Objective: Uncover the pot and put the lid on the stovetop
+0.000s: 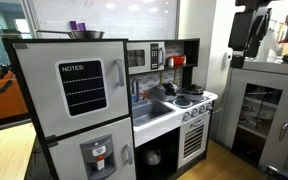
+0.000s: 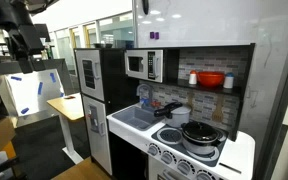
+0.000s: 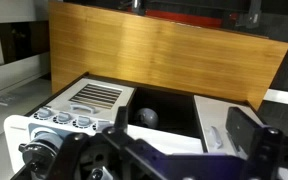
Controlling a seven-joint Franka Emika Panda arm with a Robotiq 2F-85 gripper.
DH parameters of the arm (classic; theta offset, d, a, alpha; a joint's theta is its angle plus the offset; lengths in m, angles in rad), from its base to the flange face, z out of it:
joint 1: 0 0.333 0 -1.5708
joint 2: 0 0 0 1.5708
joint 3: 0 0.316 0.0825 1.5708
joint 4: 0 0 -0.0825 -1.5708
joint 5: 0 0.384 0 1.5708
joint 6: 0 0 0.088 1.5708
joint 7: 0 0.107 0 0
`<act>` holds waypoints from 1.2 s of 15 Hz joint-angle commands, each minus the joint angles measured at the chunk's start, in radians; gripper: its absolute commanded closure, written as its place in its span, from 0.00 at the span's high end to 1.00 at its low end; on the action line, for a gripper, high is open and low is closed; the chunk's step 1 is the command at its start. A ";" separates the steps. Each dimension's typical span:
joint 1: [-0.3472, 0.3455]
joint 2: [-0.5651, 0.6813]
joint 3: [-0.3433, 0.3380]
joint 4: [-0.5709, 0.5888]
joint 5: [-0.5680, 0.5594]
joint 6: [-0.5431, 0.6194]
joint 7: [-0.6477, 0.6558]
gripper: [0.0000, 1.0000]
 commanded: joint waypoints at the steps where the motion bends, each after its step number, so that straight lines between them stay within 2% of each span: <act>1: 0.010 0.002 -0.009 -0.004 -0.008 -0.007 0.007 1.00; 12: 0.012 0.007 -0.009 -0.009 -0.009 -0.006 0.005 1.00; 18: 0.011 0.062 -0.019 0.039 -0.038 0.057 -0.041 1.00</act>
